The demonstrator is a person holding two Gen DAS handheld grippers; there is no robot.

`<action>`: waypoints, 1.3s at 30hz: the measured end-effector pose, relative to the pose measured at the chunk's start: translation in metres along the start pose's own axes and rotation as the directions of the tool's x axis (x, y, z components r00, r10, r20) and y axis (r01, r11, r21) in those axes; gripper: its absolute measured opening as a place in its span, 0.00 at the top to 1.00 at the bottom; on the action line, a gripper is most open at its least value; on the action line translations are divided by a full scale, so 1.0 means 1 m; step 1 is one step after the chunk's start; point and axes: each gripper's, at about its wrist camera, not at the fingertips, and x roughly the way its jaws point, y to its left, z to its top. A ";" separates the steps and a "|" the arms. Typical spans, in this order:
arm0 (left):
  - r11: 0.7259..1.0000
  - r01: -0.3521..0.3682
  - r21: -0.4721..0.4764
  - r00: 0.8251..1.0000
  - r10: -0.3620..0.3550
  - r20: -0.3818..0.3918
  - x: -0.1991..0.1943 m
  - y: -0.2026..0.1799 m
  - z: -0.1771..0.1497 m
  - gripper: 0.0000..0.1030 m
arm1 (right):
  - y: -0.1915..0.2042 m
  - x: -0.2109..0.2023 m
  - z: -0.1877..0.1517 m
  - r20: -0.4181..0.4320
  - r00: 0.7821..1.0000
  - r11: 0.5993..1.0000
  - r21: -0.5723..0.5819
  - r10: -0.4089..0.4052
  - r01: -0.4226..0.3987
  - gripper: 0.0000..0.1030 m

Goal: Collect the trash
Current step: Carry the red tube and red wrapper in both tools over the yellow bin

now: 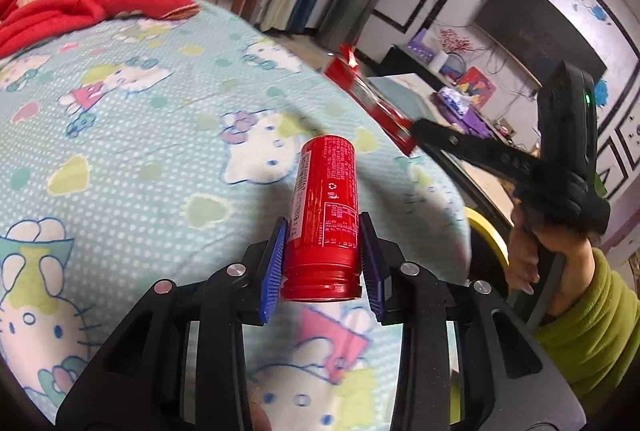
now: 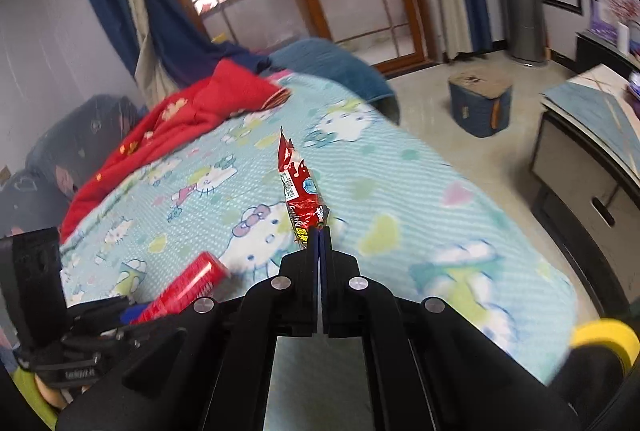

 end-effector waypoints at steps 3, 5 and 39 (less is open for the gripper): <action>0.997 0.046 0.057 0.999 -0.046 0.006 -0.004 -0.025 0.000 0.74 | -0.020 -0.031 -0.014 0.024 0.999 0.999 0.032 -0.045 0.044 0.99; 0.995 0.054 0.081 0.998 -0.055 0.007 -0.003 -0.040 -0.002 0.74 | -0.030 -0.047 -0.023 0.032 0.998 0.997 0.044 -0.063 0.061 0.99; 0.917 0.223 0.332 0.972 -0.185 -0.143 0.063 -0.190 -0.042 0.75 | -0.118 -0.189 -0.157 -0.070 0.942 0.912 0.238 -0.328 0.335 0.99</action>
